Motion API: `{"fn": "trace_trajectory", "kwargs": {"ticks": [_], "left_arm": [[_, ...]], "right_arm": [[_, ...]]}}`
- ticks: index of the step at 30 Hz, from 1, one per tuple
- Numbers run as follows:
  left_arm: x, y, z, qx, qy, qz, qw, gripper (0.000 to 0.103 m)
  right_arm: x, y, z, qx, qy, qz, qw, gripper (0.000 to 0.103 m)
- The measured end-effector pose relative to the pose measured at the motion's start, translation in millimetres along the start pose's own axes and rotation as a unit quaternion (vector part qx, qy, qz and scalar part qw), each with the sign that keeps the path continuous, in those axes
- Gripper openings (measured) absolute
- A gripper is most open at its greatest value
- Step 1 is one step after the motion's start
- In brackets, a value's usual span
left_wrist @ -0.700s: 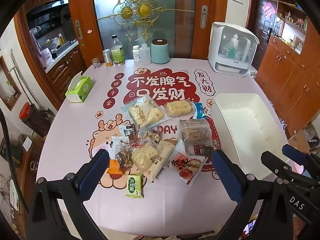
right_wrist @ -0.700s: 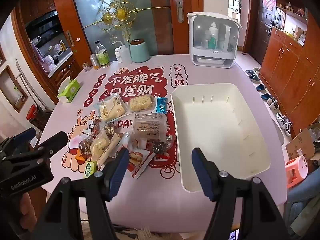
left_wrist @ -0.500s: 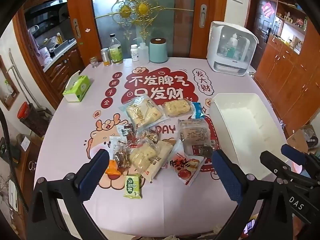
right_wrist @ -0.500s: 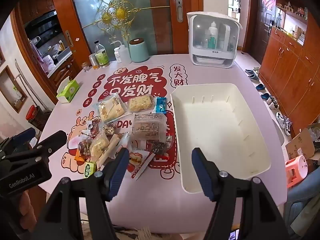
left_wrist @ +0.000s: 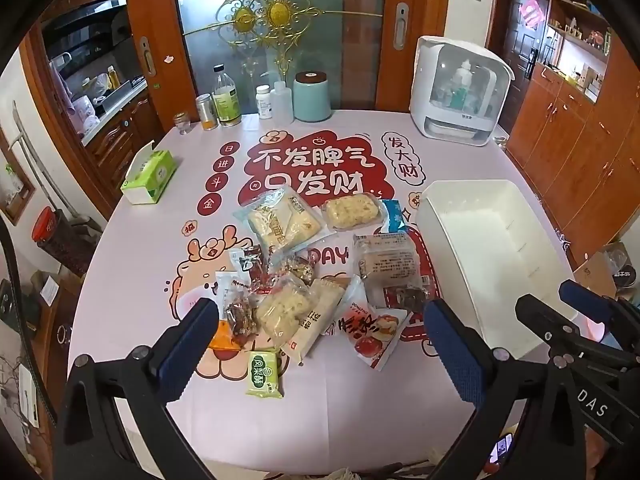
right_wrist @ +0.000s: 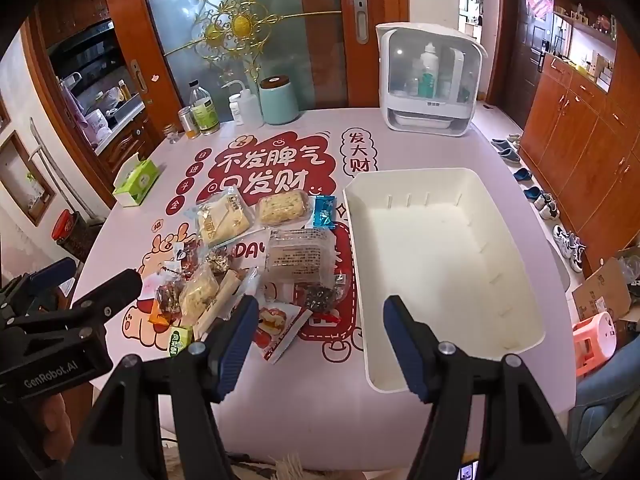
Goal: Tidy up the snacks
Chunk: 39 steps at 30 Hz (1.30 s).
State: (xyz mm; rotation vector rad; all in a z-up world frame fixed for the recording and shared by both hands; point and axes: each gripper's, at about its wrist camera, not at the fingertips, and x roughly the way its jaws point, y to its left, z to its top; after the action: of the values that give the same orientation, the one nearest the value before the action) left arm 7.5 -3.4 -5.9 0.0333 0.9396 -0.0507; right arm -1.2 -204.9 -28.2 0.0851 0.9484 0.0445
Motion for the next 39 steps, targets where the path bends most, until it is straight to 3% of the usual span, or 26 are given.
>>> {"fn": "trace_trajectory", "kwargs": {"ticks": [39], "left_arm": [[5.7,17.4,-14.5,-0.002,0.015,0.005,0.9999,0.102]], "right_arm": [[-3.5,16.6,-5.1,-0.018,-0.005,0.012,1.0,0.065]]}}
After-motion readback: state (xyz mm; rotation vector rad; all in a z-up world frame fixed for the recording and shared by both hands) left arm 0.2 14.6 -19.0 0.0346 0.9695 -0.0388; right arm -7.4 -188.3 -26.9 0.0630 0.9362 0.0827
